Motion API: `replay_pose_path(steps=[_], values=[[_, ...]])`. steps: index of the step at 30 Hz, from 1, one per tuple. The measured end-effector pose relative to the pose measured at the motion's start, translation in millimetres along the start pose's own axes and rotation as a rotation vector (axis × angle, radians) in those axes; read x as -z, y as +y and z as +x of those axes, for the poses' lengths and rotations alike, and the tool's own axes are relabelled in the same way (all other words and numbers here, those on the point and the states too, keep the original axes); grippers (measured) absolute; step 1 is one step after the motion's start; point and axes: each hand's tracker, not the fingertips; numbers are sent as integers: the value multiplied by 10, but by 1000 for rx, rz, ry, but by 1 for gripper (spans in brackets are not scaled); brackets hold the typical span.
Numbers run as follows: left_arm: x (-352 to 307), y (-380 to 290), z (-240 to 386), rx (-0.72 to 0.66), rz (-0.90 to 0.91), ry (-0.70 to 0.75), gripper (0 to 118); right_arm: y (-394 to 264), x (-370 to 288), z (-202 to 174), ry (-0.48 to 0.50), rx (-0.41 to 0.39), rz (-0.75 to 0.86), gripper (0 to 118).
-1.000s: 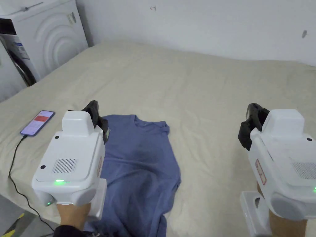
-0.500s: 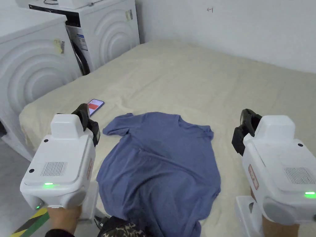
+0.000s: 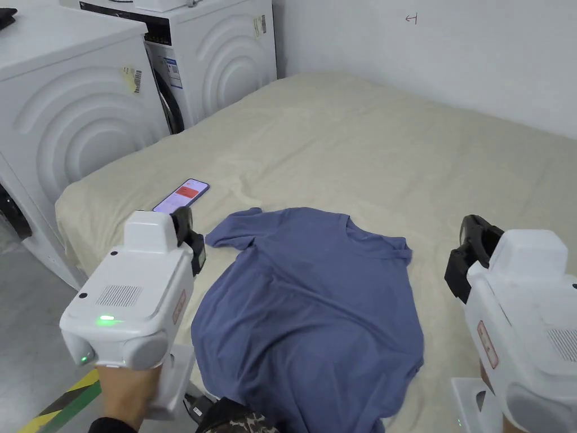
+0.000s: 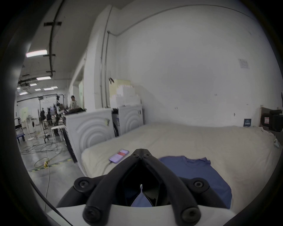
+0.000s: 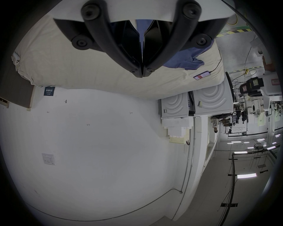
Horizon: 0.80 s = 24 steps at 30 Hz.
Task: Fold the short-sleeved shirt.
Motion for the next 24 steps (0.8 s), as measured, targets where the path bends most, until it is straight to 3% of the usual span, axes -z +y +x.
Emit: replay_pose_path(steps=[7,10,12,13,14,15,17,24], values=[[628,-109,305,-46,-230,-145,1,-73,53,155,-34,6,-28,1],[949,-178,471,-43,-357,-188,9,-119,90,219,-49,5,-42,1],[1163,-244,581,-56,-420,-218,24,-151,113,261,-60,6,-53,1],[1271,-288,641,-46,-476,-235,39,-170,124,284,-65,9,-58,1],[1374,-337,701,-38,-511,-243,63,-188,136,306,-69,11,-64,1],[1492,-398,773,-13,-565,-245,78,-209,146,331,-72,13,-70,1],[1612,-493,914,23,-626,-251,99,-247,162,374,-82,15,-81,1],[2037,-912,1135,-27,-826,-259,101,-356,187,521,-109,21,-121,1]])
